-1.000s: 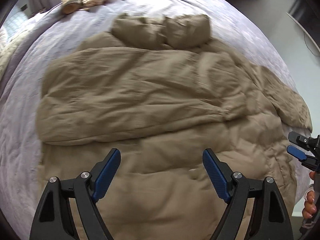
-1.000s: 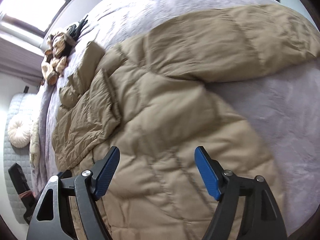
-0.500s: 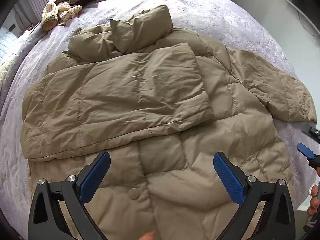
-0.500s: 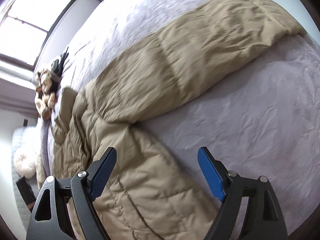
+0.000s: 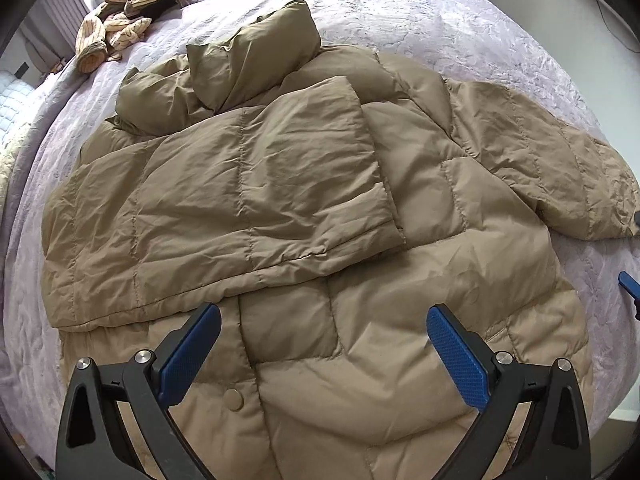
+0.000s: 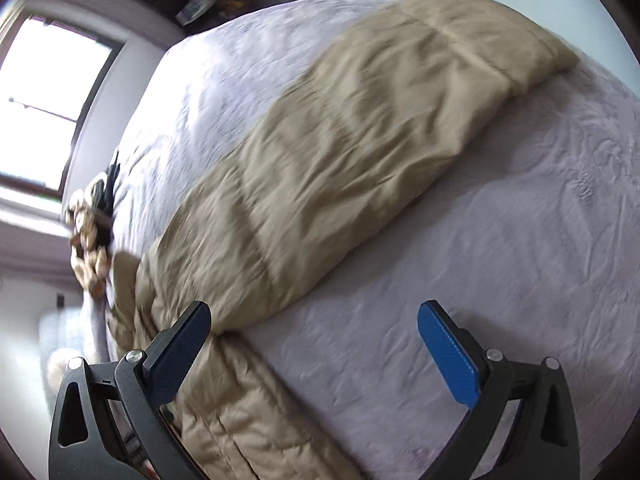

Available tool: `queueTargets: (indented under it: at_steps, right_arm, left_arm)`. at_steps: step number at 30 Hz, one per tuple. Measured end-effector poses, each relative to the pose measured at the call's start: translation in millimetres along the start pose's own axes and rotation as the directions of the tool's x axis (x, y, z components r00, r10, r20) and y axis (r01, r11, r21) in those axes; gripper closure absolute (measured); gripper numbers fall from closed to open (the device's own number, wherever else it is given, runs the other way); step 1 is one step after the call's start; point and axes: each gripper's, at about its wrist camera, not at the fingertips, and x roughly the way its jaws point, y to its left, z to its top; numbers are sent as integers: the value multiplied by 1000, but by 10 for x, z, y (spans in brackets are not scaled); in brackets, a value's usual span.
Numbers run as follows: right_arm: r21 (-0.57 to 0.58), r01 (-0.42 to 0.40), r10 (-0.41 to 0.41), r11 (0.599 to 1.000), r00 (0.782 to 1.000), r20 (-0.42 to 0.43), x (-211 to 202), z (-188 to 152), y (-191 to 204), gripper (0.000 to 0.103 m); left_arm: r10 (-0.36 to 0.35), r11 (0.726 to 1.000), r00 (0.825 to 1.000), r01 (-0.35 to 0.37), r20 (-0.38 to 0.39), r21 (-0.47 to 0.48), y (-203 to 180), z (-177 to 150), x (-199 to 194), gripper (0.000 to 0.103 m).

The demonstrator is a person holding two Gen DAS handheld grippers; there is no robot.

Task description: Fold large clothes

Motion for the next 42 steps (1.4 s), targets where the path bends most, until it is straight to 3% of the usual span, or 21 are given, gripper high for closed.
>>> queueTargets:
  at_steps: [5, 11, 16, 21, 23, 25, 26, 27, 28, 30, 34, 37, 42]
  right_arm:
    - [165, -115, 114, 980, 993, 16, 91, 246, -282, 0]
    - [315, -237, 217, 919, 971, 95, 186, 525, -491, 0]
    - [379, -330, 295, 865, 944, 149, 291, 742, -531, 0]
    - [452, -422, 364, 786, 907, 212, 374, 921, -555, 2]
    - [481, -440, 382, 758, 898, 221, 410, 953, -560, 11]
    - [497, -451, 401, 741, 892, 211, 444, 995, -596, 48]
    - [499, -461, 417, 734, 886, 205, 437, 966, -610, 58]
    - [497, -473, 435, 727, 878, 200, 465, 973, -589, 79]
    - [494, -481, 446, 725, 873, 197, 469, 980, -586, 90]
    - [472, -494, 459, 730, 866, 197, 456, 998, -514, 94]
    - [389, -509, 475, 768, 860, 188, 387, 1071, -234, 95]
    - [276, -506, 478, 817, 863, 165, 309, 1106, 129, 95]
    - [24, -481, 476, 877, 873, 104, 253, 945, 1058, 95]
  left_arm:
    - [3, 1000, 1000, -3, -9, -5, -50, 29, 15, 0]
    - [-14, 1000, 1000, 14, -11, -9, -95, 64, 26, 0]
    - [-38, 999, 999, 38, -2, -8, -175, 112, 6, 0]
    - [-51, 999, 999, 51, 15, -2, -201, 140, -42, 0]
    - [-52, 999, 998, 52, 19, -3, -198, 136, -57, 0]
    - [-53, 999, 998, 53, 23, -7, -172, 155, -65, 0]
    - [-53, 999, 998, 53, 25, -9, -161, 152, -73, 0]
    - [-53, 998, 998, 54, 28, -12, -141, 149, -82, 0]
    - [-54, 998, 998, 54, 32, -17, -109, 151, -92, 0]
    - [-50, 998, 998, 52, 43, -28, -47, 146, -119, 0]
    - [-42, 997, 995, 47, 85, -59, 151, 118, -197, 0]
    - [-33, 995, 994, 43, 105, -88, 323, 91, -243, 0]
    - [-19, 992, 987, 39, 157, -123, 747, 32, -329, 0]
